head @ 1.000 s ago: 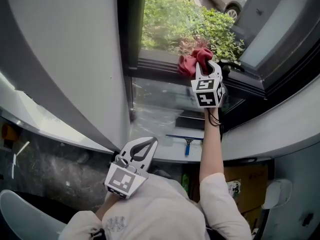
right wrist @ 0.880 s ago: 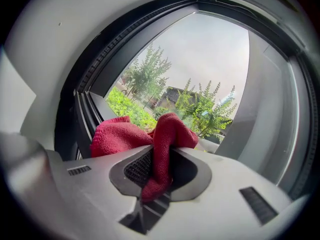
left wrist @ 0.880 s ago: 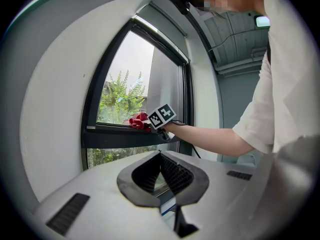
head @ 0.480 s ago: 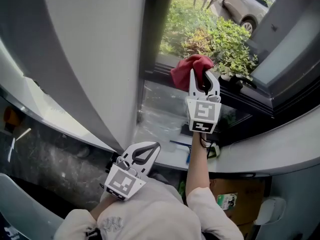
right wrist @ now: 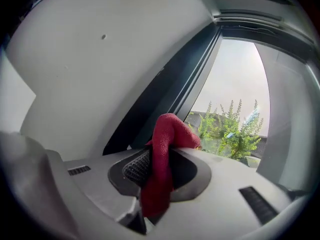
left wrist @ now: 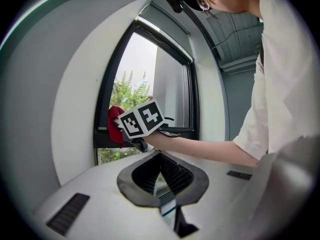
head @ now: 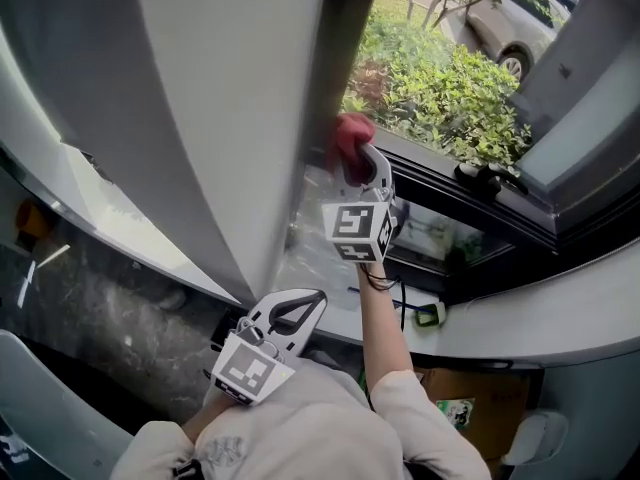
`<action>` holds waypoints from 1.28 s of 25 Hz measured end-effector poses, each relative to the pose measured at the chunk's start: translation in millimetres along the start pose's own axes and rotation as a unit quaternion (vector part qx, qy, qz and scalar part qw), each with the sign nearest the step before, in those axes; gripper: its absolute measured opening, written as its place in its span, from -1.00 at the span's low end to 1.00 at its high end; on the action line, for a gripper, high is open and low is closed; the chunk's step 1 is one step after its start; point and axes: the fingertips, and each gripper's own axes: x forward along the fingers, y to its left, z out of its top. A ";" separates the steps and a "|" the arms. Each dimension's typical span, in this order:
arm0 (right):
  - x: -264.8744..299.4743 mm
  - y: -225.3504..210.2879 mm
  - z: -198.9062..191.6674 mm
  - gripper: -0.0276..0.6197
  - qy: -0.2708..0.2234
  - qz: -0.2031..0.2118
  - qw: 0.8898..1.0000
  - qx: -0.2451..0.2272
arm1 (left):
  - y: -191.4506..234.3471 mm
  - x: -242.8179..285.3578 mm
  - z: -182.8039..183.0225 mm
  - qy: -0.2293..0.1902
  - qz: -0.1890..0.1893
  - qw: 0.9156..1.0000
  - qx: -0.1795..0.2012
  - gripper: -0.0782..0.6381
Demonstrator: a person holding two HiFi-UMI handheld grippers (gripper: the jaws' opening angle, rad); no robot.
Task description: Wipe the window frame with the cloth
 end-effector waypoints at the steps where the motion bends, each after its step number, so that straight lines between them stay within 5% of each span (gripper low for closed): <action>1: 2.2 1.5 0.2 -0.65 -0.001 -0.004 1.000 -0.012 | 2.0 -0.9 0.6 0.000 0.005 1.000 0.002 -0.76; 32: -5.5 -1.6 -8.8 -0.65 -0.028 0.001 0.999 0.024 | -5.4 3.7 -8.6 0.011 0.023 1.000 -0.003 -0.76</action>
